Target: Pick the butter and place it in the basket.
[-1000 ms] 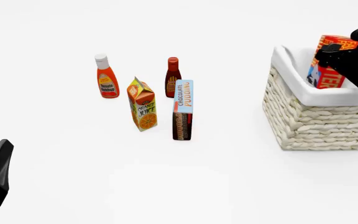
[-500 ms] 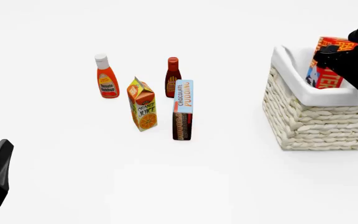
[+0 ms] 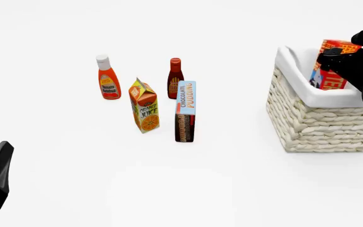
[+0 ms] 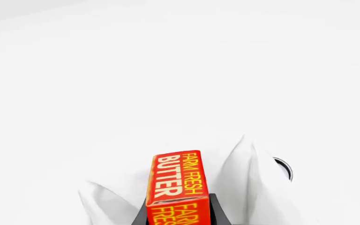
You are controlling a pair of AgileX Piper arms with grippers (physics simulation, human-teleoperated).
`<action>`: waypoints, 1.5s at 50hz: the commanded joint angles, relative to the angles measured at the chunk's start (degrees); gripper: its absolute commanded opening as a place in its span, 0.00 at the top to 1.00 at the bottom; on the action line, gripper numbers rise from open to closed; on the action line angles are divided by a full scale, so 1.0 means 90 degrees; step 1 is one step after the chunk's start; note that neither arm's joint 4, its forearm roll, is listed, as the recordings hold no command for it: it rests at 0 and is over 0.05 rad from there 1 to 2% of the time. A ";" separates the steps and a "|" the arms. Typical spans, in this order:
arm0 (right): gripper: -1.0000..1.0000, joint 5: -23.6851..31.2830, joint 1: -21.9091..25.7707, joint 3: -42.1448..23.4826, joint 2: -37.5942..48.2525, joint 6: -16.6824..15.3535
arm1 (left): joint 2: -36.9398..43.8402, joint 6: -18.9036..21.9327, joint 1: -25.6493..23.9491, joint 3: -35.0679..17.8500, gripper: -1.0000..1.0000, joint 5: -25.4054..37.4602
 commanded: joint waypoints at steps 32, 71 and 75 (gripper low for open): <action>0.00 -0.0039 -0.0048 -0.0037 -0.0147 0.0122 | 0.0000 0.0000 0.0000 0.0000 0.00 0.0000; 0.00 0.0573 0.0063 0.0075 -0.1370 -0.0048 | 0.0000 0.0000 0.0000 0.0000 0.00 0.0000; 0.00 0.0697 0.0090 0.0075 -0.1577 -0.0090 | 0.0000 0.0000 0.0000 0.0000 0.00 0.0000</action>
